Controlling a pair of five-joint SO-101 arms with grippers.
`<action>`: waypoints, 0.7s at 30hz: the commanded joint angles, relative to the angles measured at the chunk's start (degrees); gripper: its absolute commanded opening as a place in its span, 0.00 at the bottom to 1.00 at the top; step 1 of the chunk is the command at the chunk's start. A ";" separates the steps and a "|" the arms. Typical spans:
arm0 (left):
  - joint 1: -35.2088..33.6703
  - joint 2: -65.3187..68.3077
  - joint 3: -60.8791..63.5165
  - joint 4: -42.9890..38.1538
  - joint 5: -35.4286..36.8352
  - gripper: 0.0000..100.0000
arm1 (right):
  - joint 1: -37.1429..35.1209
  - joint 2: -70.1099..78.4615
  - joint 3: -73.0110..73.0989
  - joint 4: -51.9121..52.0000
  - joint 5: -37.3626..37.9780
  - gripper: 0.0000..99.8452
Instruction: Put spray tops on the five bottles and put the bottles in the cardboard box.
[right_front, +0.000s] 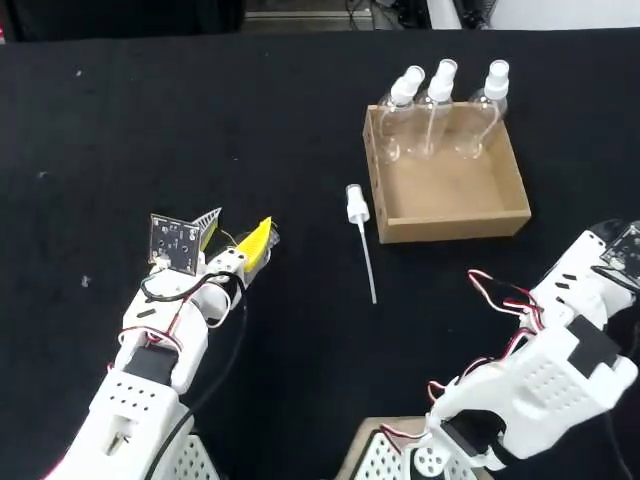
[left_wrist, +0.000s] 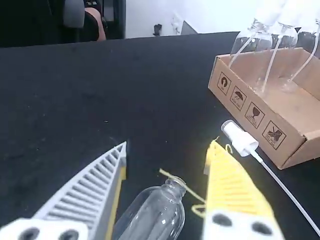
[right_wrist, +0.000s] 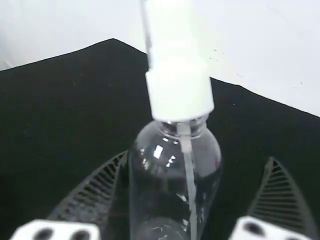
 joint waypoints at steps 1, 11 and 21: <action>0.40 -0.44 -0.48 -0.97 -0.62 0.25 | -0.09 -2.95 -0.13 -1.14 -0.44 0.34; 0.40 -0.44 -0.48 -0.97 -0.62 0.25 | -0.44 -18.51 4.88 6.59 -0.35 0.34; 0.40 -0.44 -0.48 -0.97 -0.62 0.25 | -0.88 -15.34 -2.68 17.32 -0.35 0.34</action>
